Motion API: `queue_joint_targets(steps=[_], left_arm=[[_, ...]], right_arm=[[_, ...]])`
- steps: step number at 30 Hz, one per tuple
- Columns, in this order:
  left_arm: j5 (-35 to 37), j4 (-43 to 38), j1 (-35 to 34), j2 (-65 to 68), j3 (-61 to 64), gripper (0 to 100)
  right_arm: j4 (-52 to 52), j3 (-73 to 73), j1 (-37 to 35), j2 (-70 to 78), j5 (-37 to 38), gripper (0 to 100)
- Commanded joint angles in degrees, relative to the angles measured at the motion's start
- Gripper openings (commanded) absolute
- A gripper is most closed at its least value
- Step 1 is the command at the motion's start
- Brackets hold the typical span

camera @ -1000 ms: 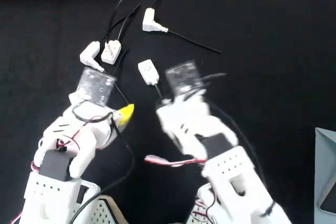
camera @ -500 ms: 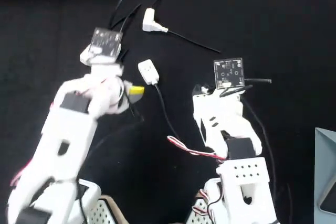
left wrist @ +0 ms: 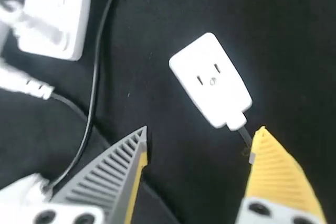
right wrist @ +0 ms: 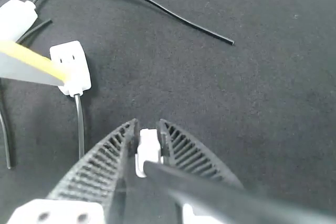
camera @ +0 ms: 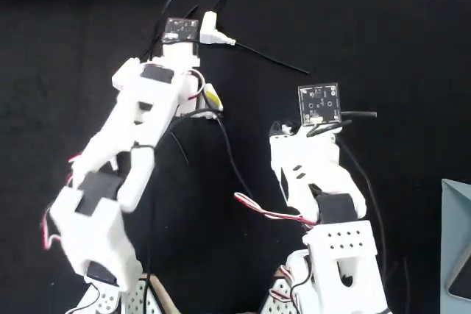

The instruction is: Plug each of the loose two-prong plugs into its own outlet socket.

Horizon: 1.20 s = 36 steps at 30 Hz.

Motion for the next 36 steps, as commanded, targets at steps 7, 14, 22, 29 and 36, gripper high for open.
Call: queue_joint_targets(steps=[7, 14, 22, 29, 36], left_arm=[[2.46, -0.7, 1.71, 11.69, -16.31, 31], [6.42, -0.7, 1.98, 18.29, -22.37, 31], [5.98, 7.47, 2.07, 21.54, -27.56, 11], [-0.88, 27.25, 2.15, 21.63, -40.57, 3], [-9.93, 44.57, 6.02, 21.45, -51.12, 3]], right_arm=[[-0.09, 1.01, -2.81, -1.36, 0.62, 1.2], [-0.09, 1.01, -2.64, -1.36, 0.62, 1.2], [-0.09, 1.1, -2.46, -1.36, 0.62, 1.2], [-0.09, 1.01, -2.46, -1.45, 0.62, 1.2], [-0.09, 1.01, -2.37, -1.45, 0.62, 1.2]])
